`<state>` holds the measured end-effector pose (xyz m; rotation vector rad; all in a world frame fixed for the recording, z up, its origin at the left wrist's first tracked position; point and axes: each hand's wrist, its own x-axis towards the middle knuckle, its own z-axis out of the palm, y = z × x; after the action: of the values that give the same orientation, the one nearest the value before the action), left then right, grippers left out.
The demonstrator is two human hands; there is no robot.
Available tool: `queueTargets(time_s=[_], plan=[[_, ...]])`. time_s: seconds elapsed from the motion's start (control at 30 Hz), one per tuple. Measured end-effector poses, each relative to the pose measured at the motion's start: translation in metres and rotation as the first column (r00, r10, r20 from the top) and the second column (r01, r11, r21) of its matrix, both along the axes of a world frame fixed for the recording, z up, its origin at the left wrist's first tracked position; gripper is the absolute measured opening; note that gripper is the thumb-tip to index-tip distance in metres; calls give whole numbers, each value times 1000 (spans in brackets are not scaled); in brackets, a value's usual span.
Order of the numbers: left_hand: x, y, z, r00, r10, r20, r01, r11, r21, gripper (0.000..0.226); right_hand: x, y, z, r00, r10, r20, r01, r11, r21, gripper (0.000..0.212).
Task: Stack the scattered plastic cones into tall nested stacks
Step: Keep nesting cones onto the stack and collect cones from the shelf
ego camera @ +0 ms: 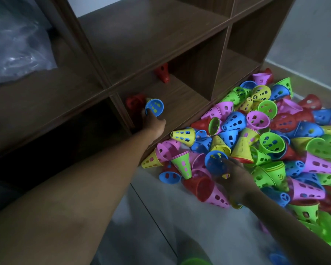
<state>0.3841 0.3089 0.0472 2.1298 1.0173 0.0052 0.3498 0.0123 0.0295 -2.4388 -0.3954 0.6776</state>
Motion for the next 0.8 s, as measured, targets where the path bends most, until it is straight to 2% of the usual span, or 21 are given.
queueTargets(time_s=[0.2, 0.3, 0.43, 0.6, 0.7, 0.8], plan=[[-5, -5, 2, 995, -27, 94, 22, 998, 53, 69, 1, -2, 12, 996, -75, 51, 71, 995, 75, 46], [-12, -9, 5, 988, -103, 118, 85, 985, 150, 64, 4, -7, 14, 982, -179, -63, 186, 974, 133, 52], [-25, -18, 15, 950, -271, 153, 212, 923, 323, 61, 7, -14, 19, 936, -293, -193, 330, 922, 201, 56], [-41, -22, 35, 909, -373, 187, 279, 876, 394, 64, -2, -21, 45, 917, -351, -188, 397, 843, 364, 30], [-54, -25, 46, 882, -431, 189, 325, 849, 417, 54, -11, -22, 66, 909, -355, -218, 416, 769, 485, 17], [-68, -28, 52, 848, -486, 212, 371, 830, 417, 42, -23, -22, 79, 900, -313, -303, 433, 718, 545, 17]])
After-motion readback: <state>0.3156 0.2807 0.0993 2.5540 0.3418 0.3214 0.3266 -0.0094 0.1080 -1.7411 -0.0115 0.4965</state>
